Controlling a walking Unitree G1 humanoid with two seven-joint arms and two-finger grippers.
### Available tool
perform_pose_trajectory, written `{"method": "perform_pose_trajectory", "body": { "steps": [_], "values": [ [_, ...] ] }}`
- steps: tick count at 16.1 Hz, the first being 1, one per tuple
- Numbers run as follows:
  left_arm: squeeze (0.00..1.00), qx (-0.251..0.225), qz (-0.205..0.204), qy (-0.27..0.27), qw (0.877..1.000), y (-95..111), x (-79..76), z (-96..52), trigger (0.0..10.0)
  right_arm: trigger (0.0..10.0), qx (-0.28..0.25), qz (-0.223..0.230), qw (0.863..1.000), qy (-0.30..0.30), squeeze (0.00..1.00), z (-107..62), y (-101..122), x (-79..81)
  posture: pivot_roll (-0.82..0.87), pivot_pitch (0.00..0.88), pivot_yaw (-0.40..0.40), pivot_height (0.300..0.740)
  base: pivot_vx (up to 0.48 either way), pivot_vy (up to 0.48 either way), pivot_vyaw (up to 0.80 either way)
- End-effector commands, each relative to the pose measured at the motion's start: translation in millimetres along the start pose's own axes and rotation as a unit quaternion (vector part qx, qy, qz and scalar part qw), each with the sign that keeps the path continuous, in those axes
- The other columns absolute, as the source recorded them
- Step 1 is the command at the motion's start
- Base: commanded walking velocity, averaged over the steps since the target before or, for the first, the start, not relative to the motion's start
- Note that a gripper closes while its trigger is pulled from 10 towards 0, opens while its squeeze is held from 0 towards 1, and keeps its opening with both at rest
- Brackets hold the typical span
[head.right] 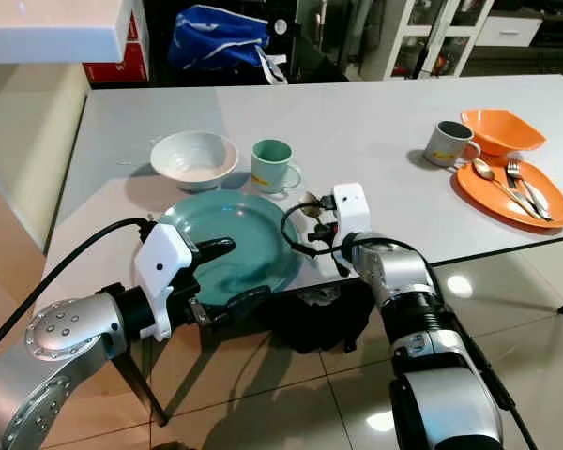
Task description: Setting the table
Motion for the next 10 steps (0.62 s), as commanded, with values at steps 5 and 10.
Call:
{"method": "perform_pose_trajectory", "body": {
  "steps": [5, 10],
  "values": [
    [0.00, 0.002, 0.003, -0.009, 1.000, 3.8, -1.6, -0.2, 10.0, 10.0, -0.015, 0.027, 0.999, 0.013, 0.00, 6.2, 7.3, 2.1, 0.01, 0.006, -0.053, 0.740, 0.000, 0.000, 0.00],
    [0.00, 0.016, 0.005, -0.006, 1.000, 1.8, 0.9, 0.1, 10.0, 10.0, -0.022, 0.017, 1.000, 0.009, 0.05, 14.1, 8.7, 7.3, 0.01, 0.002, -0.053, 0.740, 0.000, 0.000, 0.00]
  ]
}}
Point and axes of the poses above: a point about 5 cm out from each wrist's last joint towards the gripper, its own z axis pointing out of the wrist towards the gripper, its own y axis along the axis of the wrist's last joint, x = y × z, the point moved 2 cm from there along z, pointing out of the wrist towards the gripper, and after that the axes turned 3 degrees about z, right-handed, at the moved point
